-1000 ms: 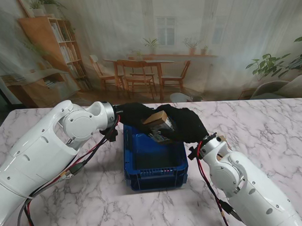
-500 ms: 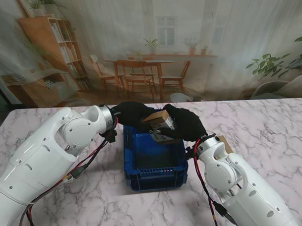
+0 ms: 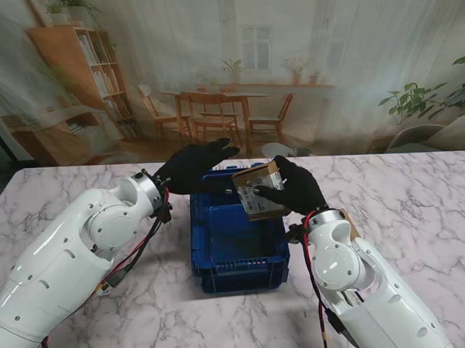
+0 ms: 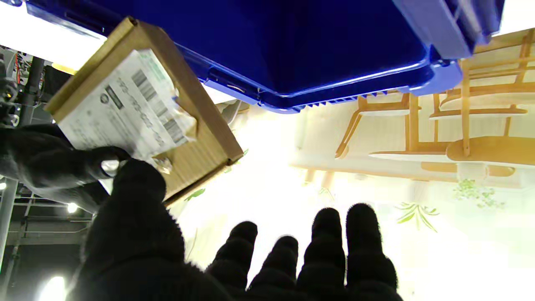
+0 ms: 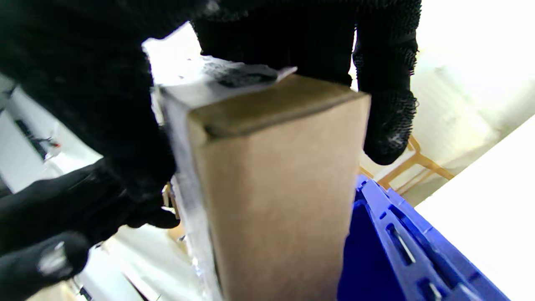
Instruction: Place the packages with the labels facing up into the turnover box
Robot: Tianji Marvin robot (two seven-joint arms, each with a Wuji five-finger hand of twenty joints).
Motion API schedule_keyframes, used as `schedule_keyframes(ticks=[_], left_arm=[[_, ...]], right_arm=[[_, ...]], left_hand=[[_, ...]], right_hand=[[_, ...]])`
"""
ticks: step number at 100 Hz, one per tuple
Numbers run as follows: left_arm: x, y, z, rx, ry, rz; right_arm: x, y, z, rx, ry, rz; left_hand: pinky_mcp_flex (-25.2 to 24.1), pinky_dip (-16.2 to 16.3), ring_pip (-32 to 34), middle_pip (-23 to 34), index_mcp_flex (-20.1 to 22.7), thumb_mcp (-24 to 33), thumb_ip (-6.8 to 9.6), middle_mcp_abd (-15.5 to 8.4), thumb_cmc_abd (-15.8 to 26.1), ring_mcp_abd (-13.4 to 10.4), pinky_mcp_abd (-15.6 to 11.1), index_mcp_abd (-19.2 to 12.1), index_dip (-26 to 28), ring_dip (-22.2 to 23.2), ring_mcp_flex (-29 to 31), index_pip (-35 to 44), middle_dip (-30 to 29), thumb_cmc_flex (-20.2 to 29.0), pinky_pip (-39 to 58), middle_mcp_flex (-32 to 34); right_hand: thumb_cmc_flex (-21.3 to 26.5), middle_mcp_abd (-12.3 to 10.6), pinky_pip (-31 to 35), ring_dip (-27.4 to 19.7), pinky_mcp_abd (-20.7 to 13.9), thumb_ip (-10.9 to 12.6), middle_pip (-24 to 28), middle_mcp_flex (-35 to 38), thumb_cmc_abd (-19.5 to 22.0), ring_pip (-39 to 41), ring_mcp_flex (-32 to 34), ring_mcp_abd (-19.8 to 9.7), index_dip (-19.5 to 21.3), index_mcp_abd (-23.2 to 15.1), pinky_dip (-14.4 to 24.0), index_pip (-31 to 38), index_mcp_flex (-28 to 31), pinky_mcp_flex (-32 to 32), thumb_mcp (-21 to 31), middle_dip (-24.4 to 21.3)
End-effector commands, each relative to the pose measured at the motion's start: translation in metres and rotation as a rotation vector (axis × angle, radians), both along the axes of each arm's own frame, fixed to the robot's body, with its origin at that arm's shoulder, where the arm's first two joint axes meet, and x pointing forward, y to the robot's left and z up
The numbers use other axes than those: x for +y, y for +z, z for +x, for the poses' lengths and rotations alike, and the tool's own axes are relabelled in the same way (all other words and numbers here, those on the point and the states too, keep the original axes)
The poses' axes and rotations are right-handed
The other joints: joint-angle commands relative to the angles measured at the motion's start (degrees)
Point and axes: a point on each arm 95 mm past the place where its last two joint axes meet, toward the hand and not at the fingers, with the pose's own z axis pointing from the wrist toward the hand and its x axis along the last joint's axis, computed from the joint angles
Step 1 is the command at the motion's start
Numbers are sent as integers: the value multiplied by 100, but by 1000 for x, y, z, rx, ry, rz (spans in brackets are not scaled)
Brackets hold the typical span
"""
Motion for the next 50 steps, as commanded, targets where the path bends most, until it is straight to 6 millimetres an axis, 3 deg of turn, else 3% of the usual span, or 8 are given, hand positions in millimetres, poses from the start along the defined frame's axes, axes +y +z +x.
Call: schedule_keyframes(ticks=[1,9,19,34,50], left_arm=[[-6,-10,-6,13,-14,18],[-9,-15,-10,-6,-15,30],[-14,-20,-14,-15,-18,24],[-25,-24,-18,-56,-28,34],[-37,-27,-17,-96,-37,56]], right_arm=[[7,9,4,-2,-2,15],[10,11,8,26,-14,40],[13,12,11,42,-25,52],[17,14,14,63,-36,76],[21,14,15,80,-48,97]], left_hand=[[-212,-226,-178,-312,-399,-84,122,152,-168,48,-170,267,-313,-231,-413,-309,-333,-359,-319,-398],[-331,-415,-235,-392,-413,-76,81,236,-504,108,-132,365,-1394,-477,-743,-490,-833,-944,-626,-462],[-441,-551,-394,-392,-413,-122,-22,239,-917,81,-190,406,-1942,-708,-1000,-554,-842,-1184,-898,-463],[-508,-683,-684,-391,-415,-153,-86,168,-1311,-46,-301,438,-2136,-900,-1111,-541,-841,-1194,-1163,-458],[-478,-768,-798,-392,-382,-134,-120,214,-1499,-131,-386,823,-2023,-887,-1142,-433,-841,-1123,-1418,-461]], right_hand=[[1334,-267,189,87,50,292,417,312,981,688,423,-60,-9,-648,-33,446,74,-96,735,-22],[1361,-259,181,55,42,302,420,267,1011,630,412,-36,-12,-613,-28,452,32,-147,708,-38],[1398,-244,169,18,42,311,425,219,1044,555,406,-12,-19,-587,-23,454,-9,-192,676,-58],[1439,-228,155,-9,56,324,432,180,1072,489,404,13,-28,-552,-16,451,-42,-235,649,-80],[1475,-211,140,-26,66,333,448,157,1095,438,408,29,-43,-498,-9,440,-65,-273,625,-95]])
